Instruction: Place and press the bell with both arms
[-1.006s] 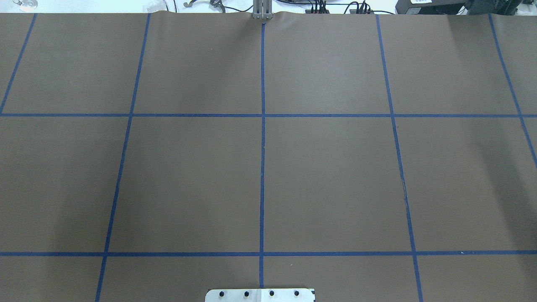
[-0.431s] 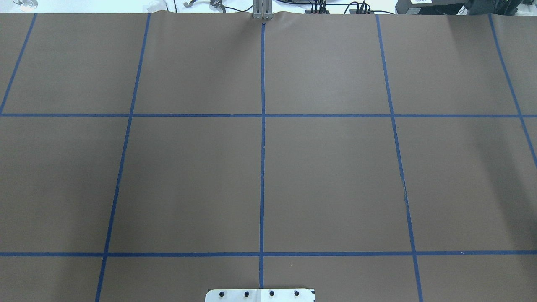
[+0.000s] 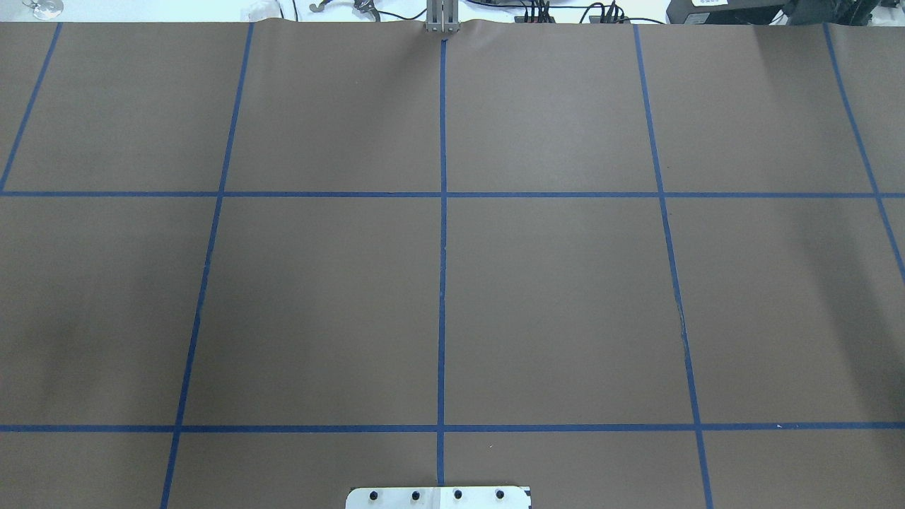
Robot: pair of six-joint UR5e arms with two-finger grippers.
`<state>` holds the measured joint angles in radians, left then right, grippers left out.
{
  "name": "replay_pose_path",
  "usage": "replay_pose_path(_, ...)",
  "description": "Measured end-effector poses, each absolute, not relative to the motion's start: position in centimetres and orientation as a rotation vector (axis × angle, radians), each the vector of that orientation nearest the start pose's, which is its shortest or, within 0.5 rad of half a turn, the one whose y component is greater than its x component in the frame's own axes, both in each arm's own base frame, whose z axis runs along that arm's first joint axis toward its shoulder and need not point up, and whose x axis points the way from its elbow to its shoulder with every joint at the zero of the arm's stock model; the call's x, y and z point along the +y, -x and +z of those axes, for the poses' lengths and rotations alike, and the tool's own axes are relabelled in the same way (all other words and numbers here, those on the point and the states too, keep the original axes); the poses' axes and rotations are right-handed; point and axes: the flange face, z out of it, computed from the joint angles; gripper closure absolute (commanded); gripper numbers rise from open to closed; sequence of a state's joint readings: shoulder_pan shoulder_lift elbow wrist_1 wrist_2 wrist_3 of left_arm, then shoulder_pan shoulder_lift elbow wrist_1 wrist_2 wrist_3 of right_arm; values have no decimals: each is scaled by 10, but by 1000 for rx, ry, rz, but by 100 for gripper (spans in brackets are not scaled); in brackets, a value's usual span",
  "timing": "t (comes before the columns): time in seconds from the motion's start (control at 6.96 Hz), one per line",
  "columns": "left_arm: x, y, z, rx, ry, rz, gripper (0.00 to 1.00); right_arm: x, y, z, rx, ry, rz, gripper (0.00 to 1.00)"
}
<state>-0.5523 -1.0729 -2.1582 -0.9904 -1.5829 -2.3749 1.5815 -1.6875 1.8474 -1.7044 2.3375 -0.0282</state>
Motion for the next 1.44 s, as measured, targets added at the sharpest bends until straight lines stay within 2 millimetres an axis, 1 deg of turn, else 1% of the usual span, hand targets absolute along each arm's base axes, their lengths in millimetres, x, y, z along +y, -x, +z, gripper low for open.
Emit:
replay_pose_path(0.14,-225,-136,651,-562,-59,-1377,0,-439,-68,591,-771,-40,-27,0)
replay_pose_path(0.29,-222,-152,665,-582,-61,-1411,0,-439,-68,591,-773,-39,-28,0)
replay_pose_path(0.57,-222,-183,701,-598,-73,-1463,0,-440,-68,590,-774,-42,-29,0)
replay_pose_path(0.72,-220,-190,715,-613,-80,-1478,0,-442,-68,587,-774,-48,-31,0)
replay_pose_path(1.01,-214,-194,738,-636,-84,-1505,0,-444,-68,583,-775,-56,-34,0)
replay_pose_path(1.44,-208,-205,770,-617,-87,-1509,0,-444,-68,580,-777,-62,-36,0)
